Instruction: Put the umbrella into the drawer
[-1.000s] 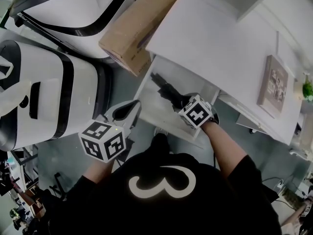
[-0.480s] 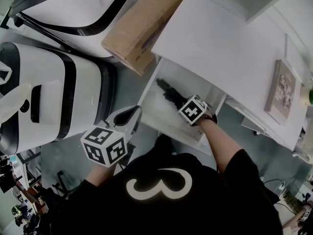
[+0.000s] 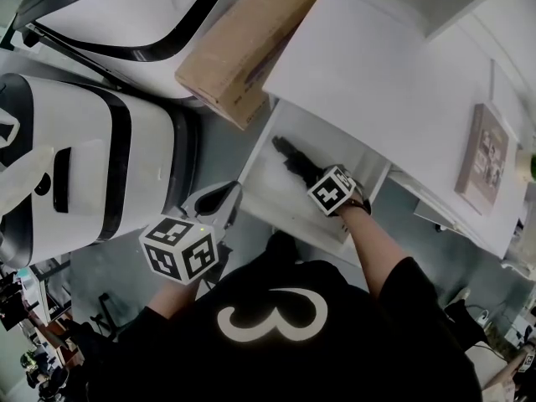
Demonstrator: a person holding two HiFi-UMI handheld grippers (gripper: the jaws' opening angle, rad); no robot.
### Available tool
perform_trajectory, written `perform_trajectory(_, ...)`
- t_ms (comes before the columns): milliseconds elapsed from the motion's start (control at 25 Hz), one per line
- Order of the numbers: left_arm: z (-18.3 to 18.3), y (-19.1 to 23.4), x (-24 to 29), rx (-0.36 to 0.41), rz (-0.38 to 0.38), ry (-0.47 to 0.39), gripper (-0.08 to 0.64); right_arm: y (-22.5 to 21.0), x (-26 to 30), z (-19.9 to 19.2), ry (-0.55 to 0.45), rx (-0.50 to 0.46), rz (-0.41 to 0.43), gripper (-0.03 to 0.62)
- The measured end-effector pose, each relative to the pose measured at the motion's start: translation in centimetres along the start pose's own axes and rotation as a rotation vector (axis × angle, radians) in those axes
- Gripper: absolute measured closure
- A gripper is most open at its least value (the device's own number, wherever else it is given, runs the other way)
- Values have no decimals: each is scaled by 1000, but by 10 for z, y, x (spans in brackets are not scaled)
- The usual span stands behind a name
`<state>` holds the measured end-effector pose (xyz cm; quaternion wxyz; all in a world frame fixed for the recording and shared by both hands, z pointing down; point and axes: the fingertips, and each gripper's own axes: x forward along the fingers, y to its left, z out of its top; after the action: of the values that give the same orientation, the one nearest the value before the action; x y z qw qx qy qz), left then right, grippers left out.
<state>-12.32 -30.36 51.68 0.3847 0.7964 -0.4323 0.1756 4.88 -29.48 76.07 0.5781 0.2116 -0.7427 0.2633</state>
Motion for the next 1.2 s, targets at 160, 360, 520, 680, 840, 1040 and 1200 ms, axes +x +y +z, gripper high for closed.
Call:
perform_trajectory(160,6,-4,-2,7,-22,-10,551,9,-12,0,-43,86,46,266)
perform_trajectory(360,18,-14,-8,40,-49,-34,551,0,-62,15,-190,164,9,262)
perform_trajectory(520,29,-24,-13,61,-69,-53,551,4,-122,39,-350,247,40,265)
perform_trajectory(680,49,-42,-23,98,-114,-85,551,17,-204,77,-589,282,83,340)
perform_trajectory(840,65,-58,-32,102,-155,-119,551,27,-276,99,-782,285,111,434)
perform_trajectory(1040,86,-81,-44,113,-209,-159,551,35,-338,104,-919,251,110,494)
perform_trajectory(1200,99,-99,-55,123,-243,-185,551,39,-379,103,-1039,252,114,588)
